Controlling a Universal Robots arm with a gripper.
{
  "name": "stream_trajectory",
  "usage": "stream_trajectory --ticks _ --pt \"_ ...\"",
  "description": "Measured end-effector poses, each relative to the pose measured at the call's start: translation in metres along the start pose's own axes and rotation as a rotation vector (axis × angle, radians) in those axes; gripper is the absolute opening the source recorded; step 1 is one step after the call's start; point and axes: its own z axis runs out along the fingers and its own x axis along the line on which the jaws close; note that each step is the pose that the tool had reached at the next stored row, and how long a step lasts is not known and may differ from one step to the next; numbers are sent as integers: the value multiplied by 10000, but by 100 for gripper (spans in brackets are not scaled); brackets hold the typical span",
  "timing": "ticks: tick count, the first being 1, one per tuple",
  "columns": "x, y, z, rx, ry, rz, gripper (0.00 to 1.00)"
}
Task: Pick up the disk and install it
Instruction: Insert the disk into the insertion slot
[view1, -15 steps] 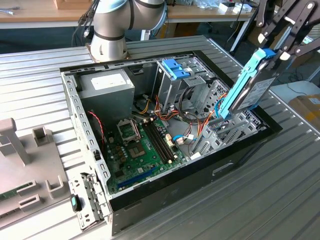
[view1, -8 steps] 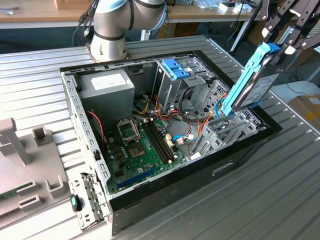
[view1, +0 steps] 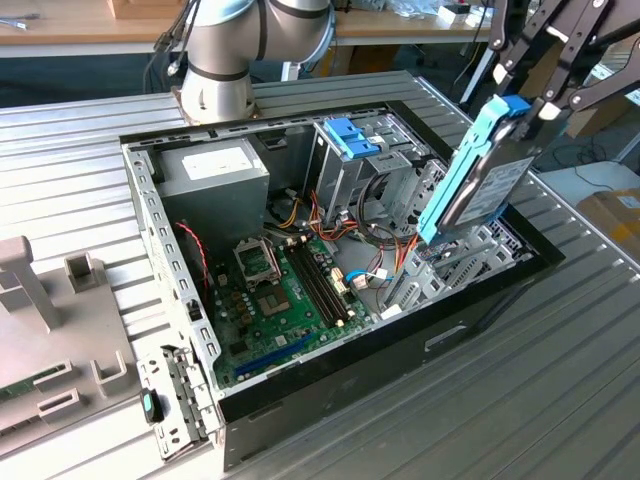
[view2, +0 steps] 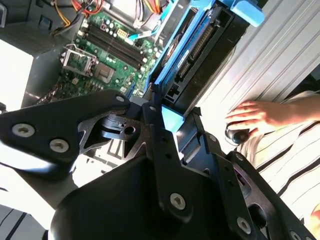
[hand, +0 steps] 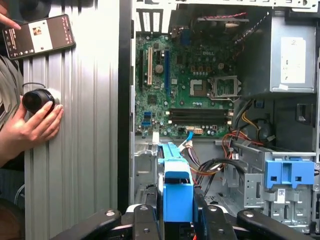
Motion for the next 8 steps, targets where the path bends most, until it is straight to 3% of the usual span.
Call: stream_trajectory --ticks 3,8 --pt "3 57 62 0 -2 -34 36" --pt "7 77 203 -12 0 -64 36"
